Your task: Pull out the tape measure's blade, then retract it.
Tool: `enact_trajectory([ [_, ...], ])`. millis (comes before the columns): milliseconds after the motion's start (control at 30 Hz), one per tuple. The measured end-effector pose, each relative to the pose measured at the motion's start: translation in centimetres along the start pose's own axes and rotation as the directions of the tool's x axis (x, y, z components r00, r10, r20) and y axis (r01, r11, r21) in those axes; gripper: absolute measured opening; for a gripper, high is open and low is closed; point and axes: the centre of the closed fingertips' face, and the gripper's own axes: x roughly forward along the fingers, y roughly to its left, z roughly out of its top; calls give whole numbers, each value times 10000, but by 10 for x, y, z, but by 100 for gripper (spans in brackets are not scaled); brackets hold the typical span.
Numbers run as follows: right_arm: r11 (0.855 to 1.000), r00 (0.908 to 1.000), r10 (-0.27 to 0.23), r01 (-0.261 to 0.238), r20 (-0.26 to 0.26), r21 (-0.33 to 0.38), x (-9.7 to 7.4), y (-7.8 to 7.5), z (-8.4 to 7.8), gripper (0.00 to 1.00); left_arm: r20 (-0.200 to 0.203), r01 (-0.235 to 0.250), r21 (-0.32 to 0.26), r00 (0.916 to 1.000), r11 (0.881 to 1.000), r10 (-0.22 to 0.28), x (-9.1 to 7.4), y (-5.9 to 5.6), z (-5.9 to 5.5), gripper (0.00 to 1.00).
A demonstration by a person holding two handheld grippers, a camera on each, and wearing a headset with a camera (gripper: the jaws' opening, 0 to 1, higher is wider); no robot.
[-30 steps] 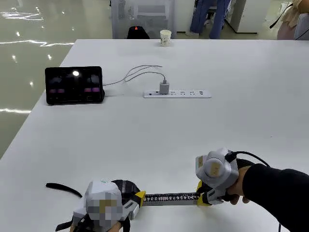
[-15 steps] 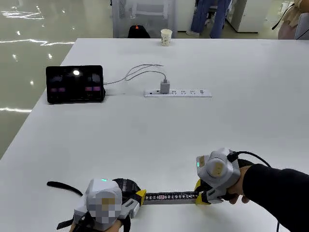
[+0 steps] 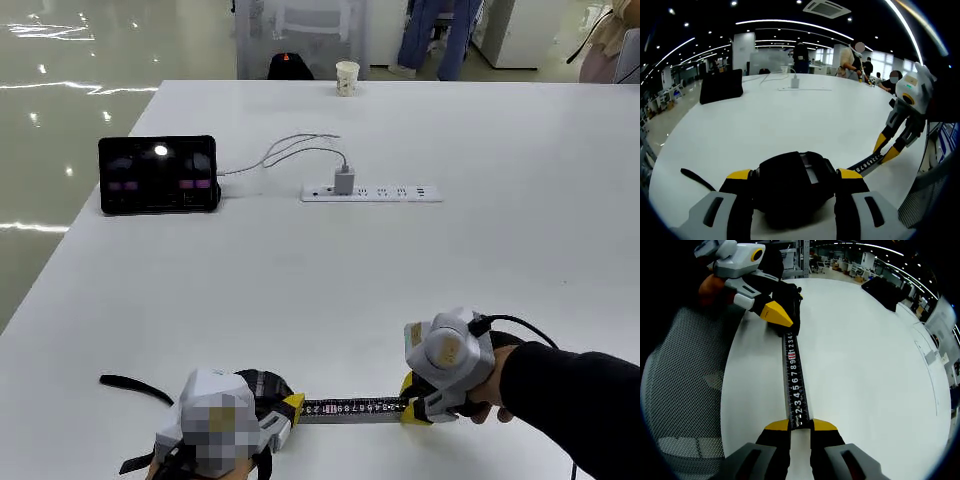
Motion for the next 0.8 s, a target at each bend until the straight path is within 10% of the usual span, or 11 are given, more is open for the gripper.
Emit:
enact_trajectory([
  [800, 9999, 9999, -114, 112, 130, 78, 3, 1, 8, 11, -7, 29, -28, 10000, 10000, -29, 0, -1, 0, 61],
])
